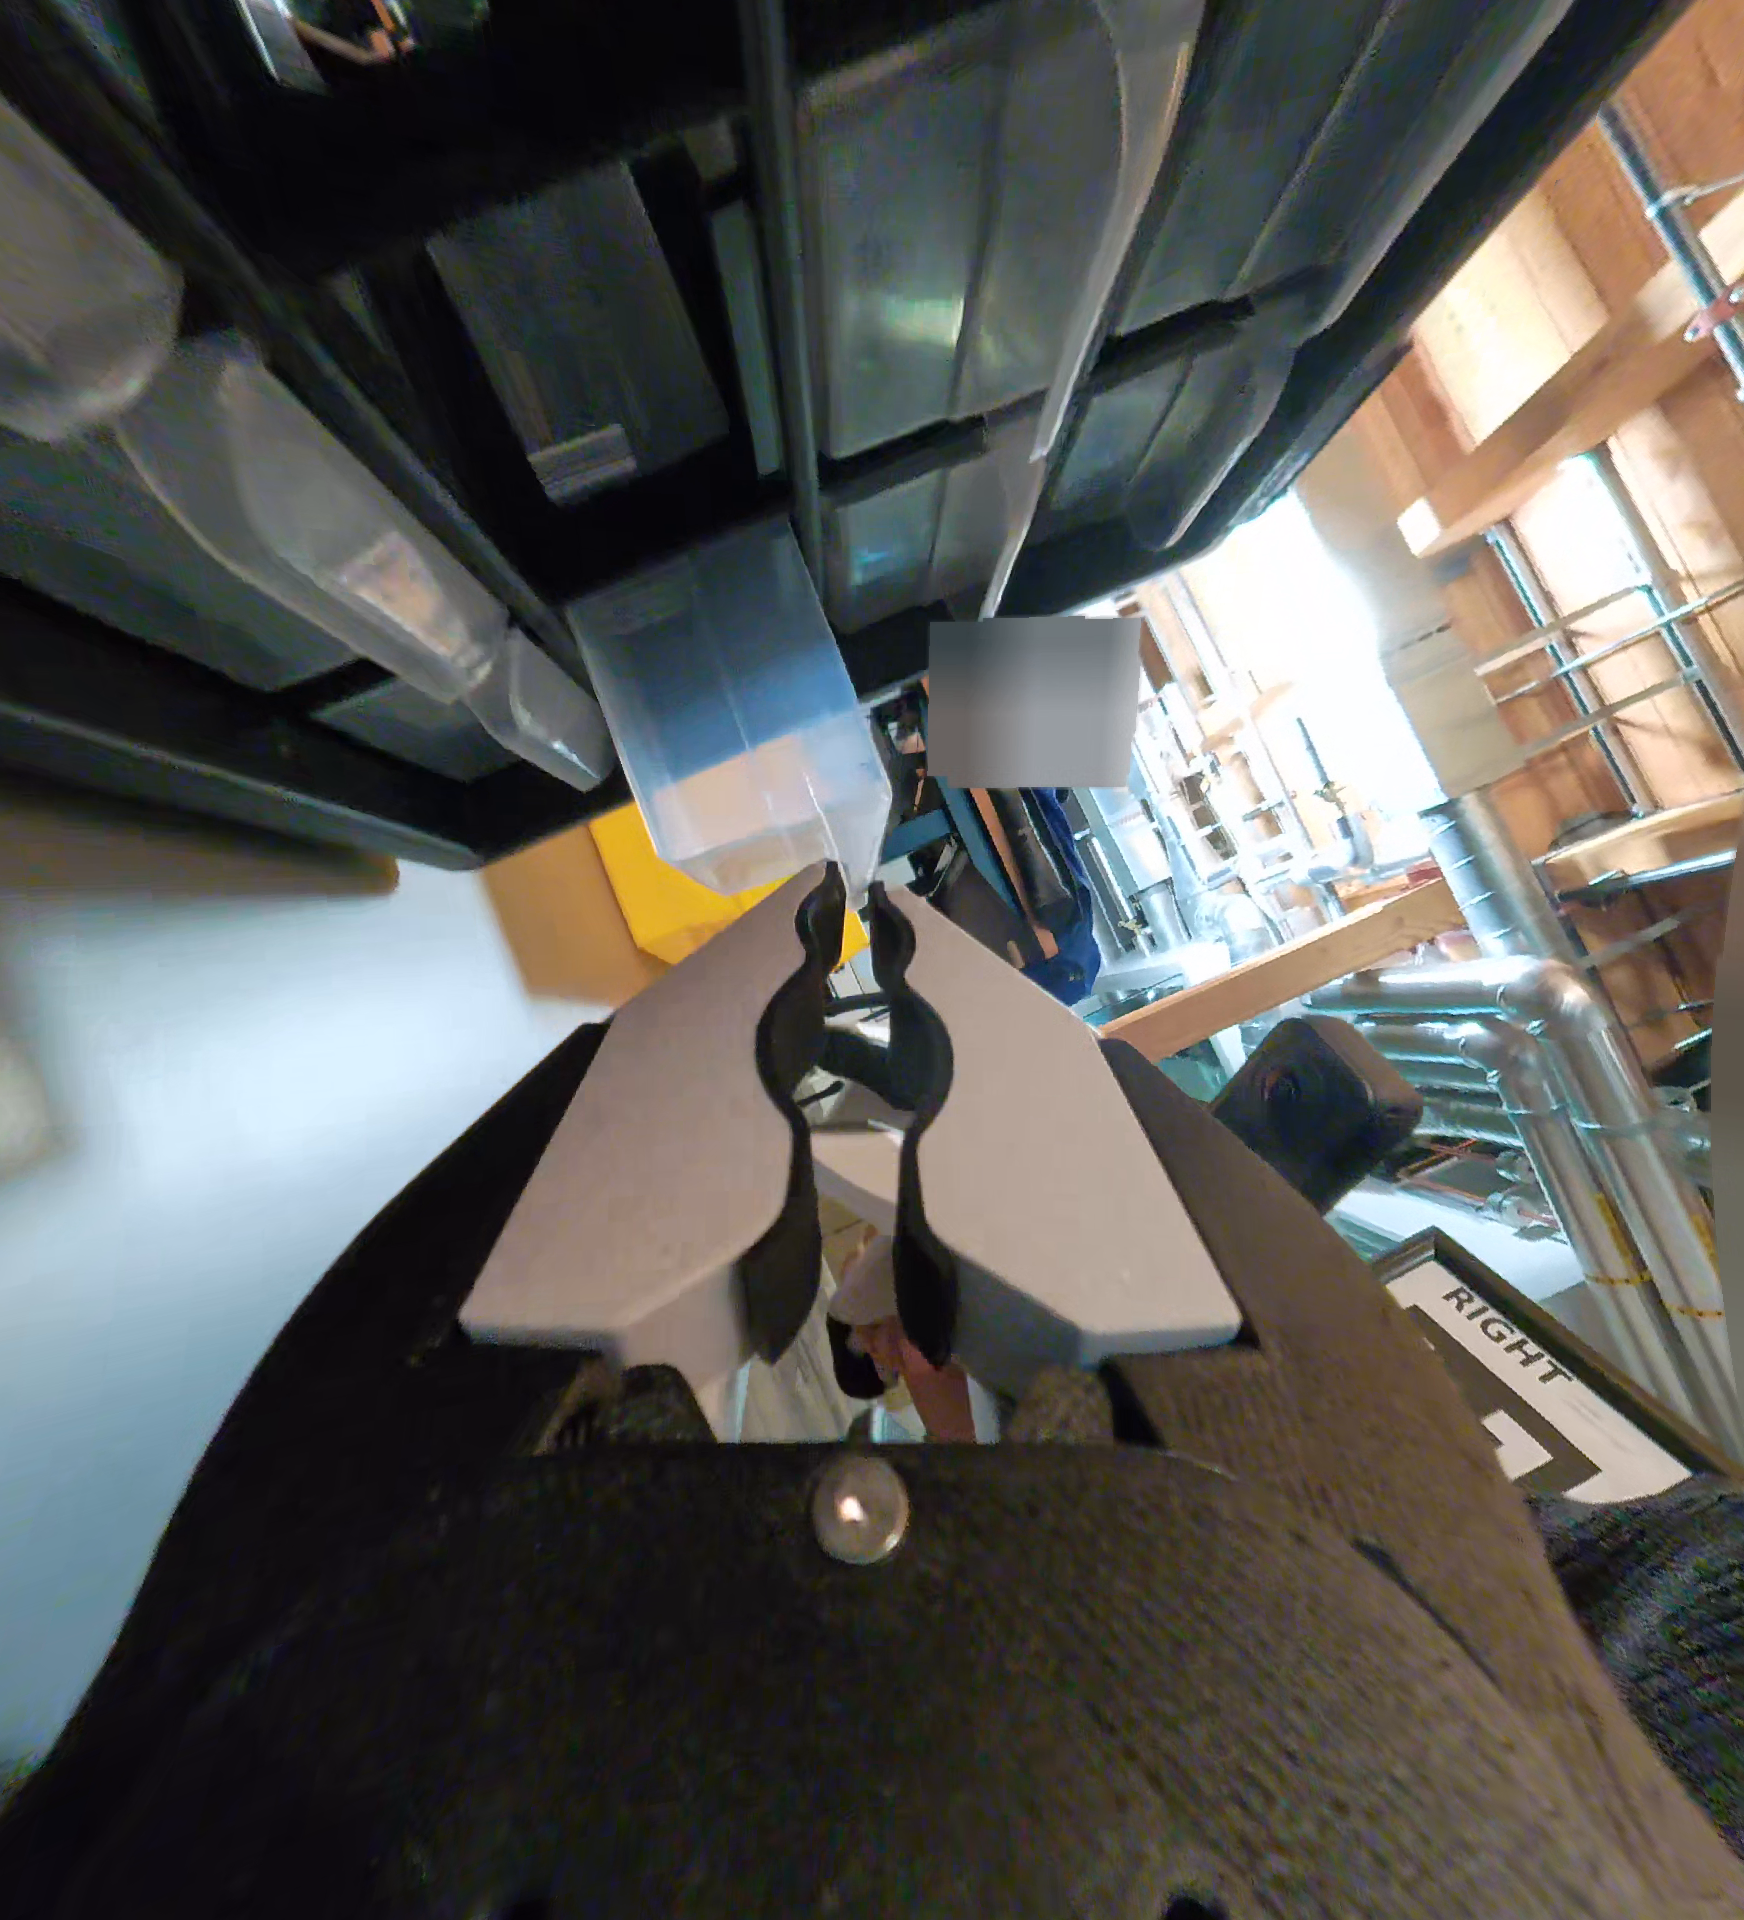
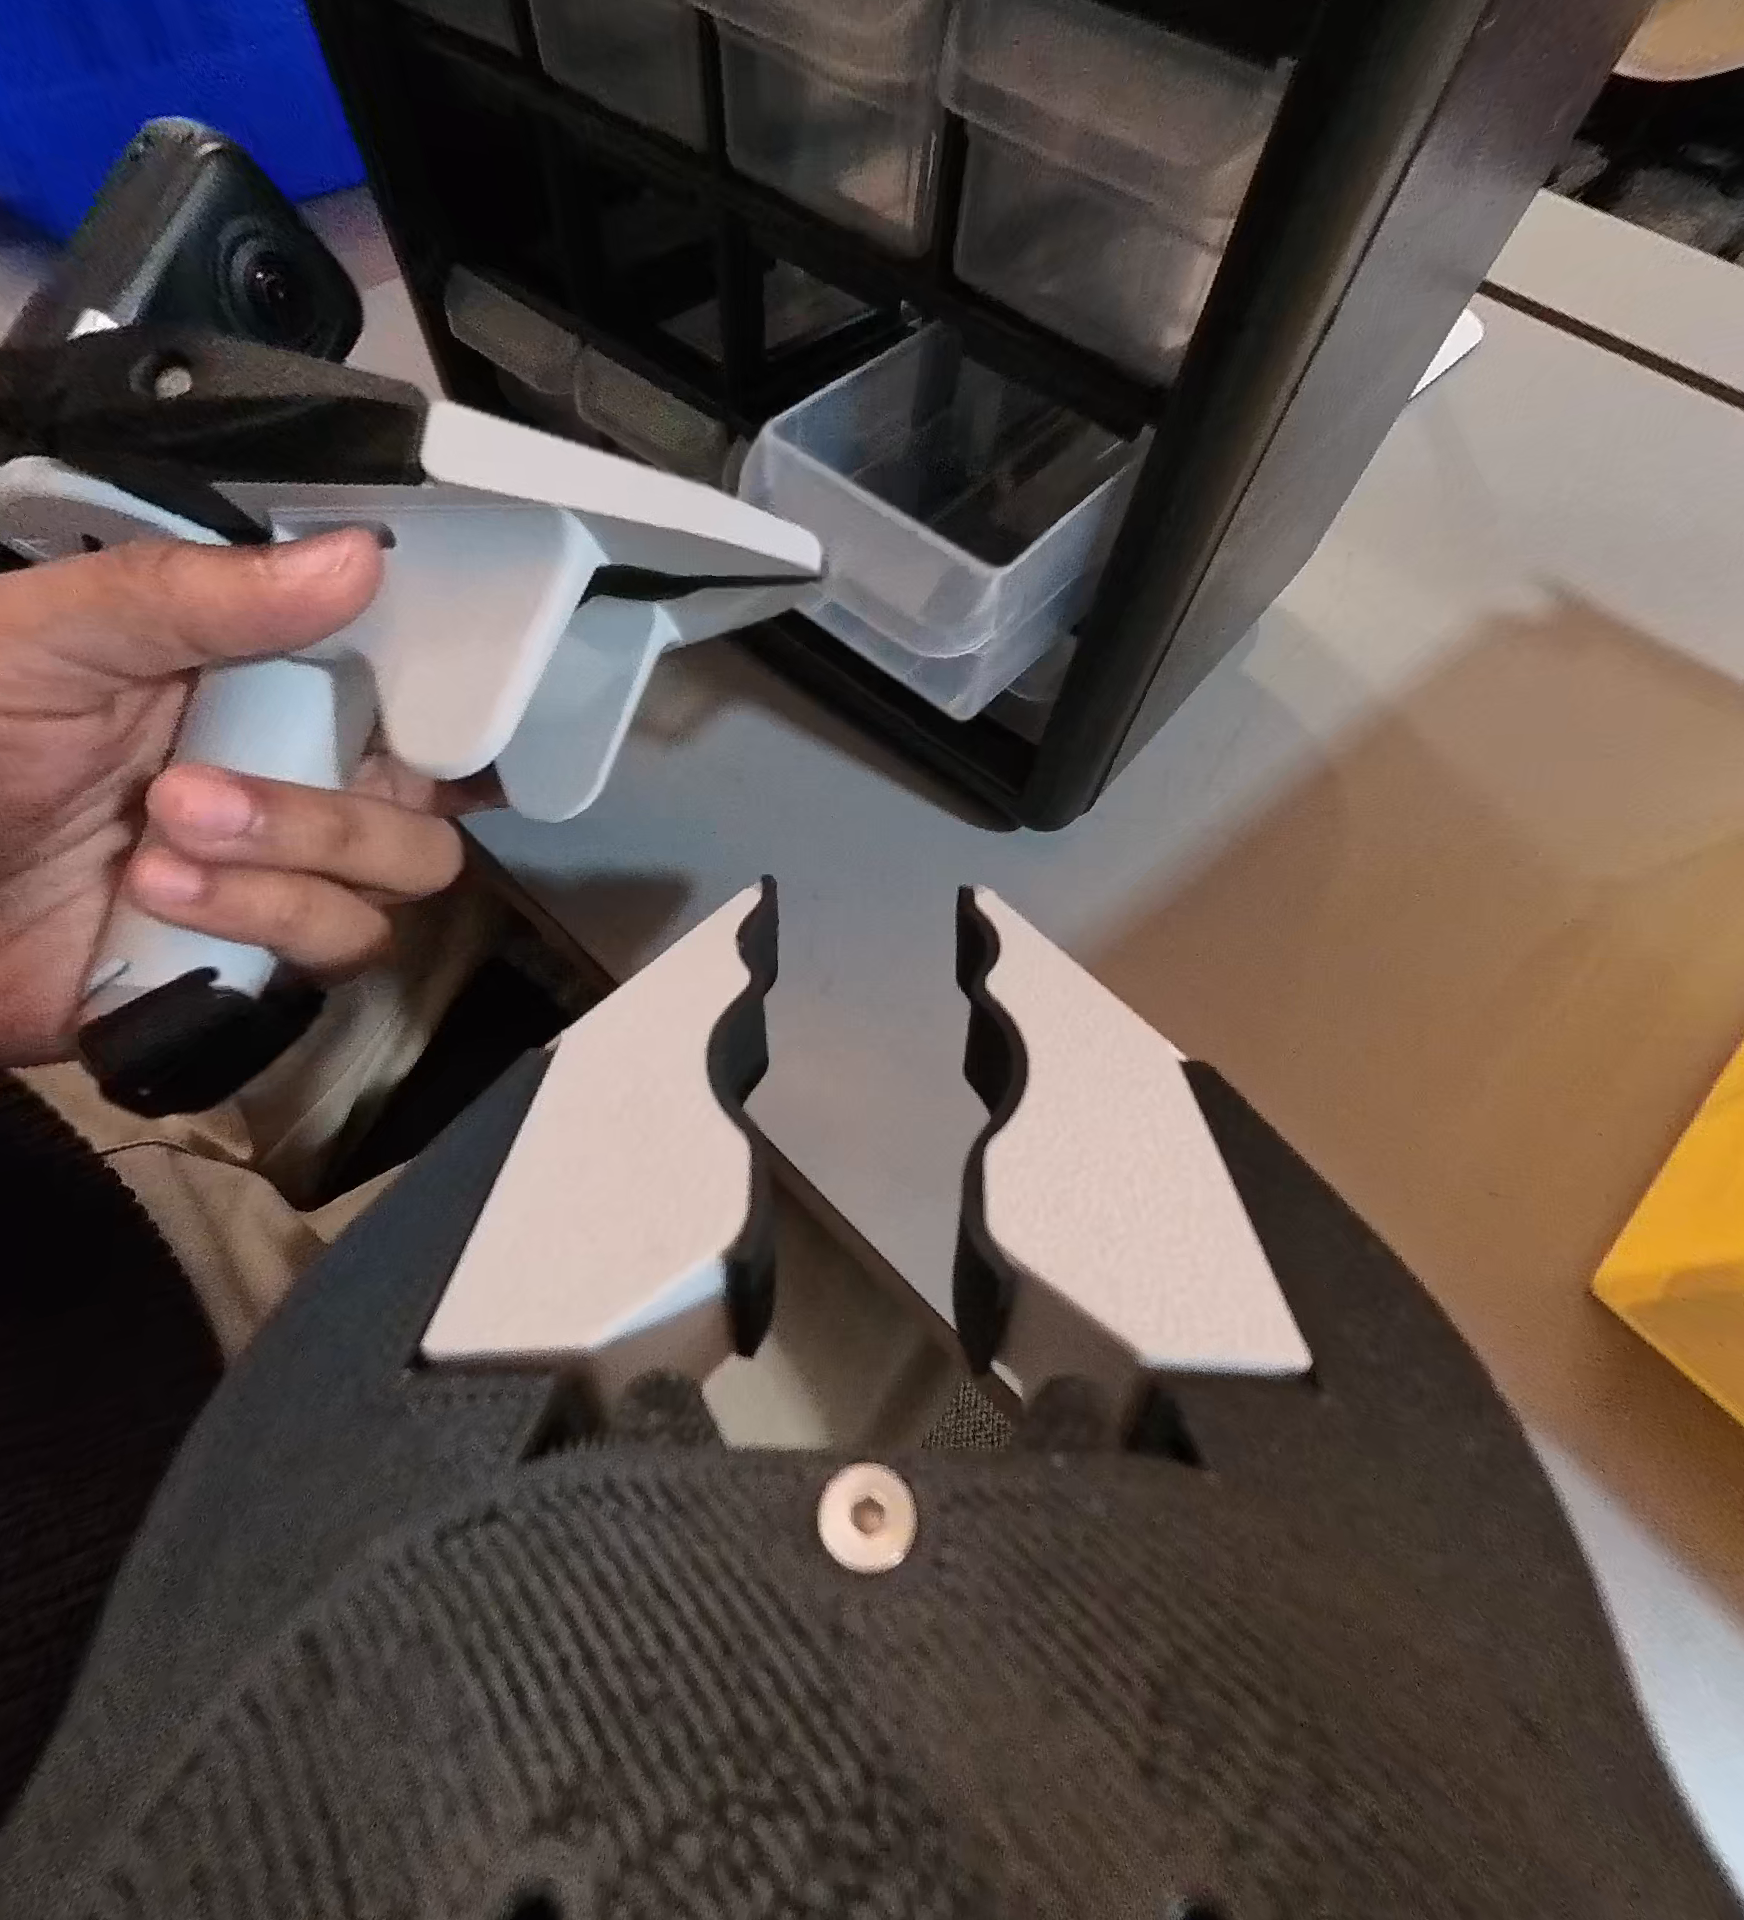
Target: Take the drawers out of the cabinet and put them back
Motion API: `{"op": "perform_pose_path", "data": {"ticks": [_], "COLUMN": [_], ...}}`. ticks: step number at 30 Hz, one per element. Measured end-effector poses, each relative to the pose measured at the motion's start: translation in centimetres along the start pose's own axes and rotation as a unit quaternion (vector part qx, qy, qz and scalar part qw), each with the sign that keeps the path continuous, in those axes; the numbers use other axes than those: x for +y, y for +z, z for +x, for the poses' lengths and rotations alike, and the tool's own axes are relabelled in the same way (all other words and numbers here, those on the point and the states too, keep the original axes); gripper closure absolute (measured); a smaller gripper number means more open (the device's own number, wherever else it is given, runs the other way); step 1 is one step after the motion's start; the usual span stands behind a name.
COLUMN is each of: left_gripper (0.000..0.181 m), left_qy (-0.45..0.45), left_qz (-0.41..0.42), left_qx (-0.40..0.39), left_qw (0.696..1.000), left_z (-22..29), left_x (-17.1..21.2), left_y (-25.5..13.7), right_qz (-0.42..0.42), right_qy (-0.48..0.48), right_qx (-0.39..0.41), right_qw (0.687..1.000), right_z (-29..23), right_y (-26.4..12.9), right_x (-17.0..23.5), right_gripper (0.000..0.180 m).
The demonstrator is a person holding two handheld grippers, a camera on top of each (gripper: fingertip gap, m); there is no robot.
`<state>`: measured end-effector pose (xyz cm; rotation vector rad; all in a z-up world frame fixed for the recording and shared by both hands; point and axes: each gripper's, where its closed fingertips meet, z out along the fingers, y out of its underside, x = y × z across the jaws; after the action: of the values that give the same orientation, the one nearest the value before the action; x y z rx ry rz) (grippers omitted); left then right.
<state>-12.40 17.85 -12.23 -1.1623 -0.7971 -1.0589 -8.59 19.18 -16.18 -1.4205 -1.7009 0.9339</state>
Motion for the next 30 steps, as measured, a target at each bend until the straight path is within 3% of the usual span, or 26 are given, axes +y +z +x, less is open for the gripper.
{"op": "perform_pose_path", "data": {"ticks": [6,11,15,17,19,22,26,30], "left_gripper": [0.164,0.159,0.154,0.132,0.129,0.126,0.123,0.124], "left_qy": [-0.017,0.097,0.256,0.339,0.413,0.481,0.417,0.357], "left_qz": [-0.109,-0.214,-0.252,-0.254,-0.249,-0.227,-0.224,-0.225], "left_qx": [-0.041,-0.086,-0.138,-0.182,-0.205,-0.218,-0.203,-0.172], "left_qw": [0.993,0.968,0.923,0.888,0.852,0.818,0.857,0.89], "left_z": [-0.8,-1.1,-1.7,-2.5,-2.8,-3.0,-3.0,-1.7], "left_x": [4.2,5.8,3.0,0.9,-0.9,-2.7,-2.7,-3.1], "left_y": [-1.9,-5.2,-7.2,-8.1,-8.9,-10.0,-10.9,-11.1], "right_qz": [-0.001,0.03,0.04,0.028,0.011,0.003,0.008,-0.017], "right_qy": [0.006,0.013,-0.045,-0.109,-0.187,-0.322,-0.473,-0.5], "right_qx": [0.001,-0.003,0.029,0.078,0.146,0.24,0.294,0.306], "right_qw": [1.0,0.999,0.998,0.991,0.971,0.916,0.83,0.81], "right_z": [-0.1,-0.4,-0.1,0.5,1.4,1.6,-0.1,-0.4], "right_y": [-0.1,-0.9,-1.0,-0.8,-0.8,-0.7,0.1,1.3], "right_x": [-0.1,-1.4,-2.1,-2.3,-2.8,-4.3,-5.5,-5.4], "right_gripper": [0.146,0.142,0.147,0.147,0.146,0.156,0.161,0.149]}}
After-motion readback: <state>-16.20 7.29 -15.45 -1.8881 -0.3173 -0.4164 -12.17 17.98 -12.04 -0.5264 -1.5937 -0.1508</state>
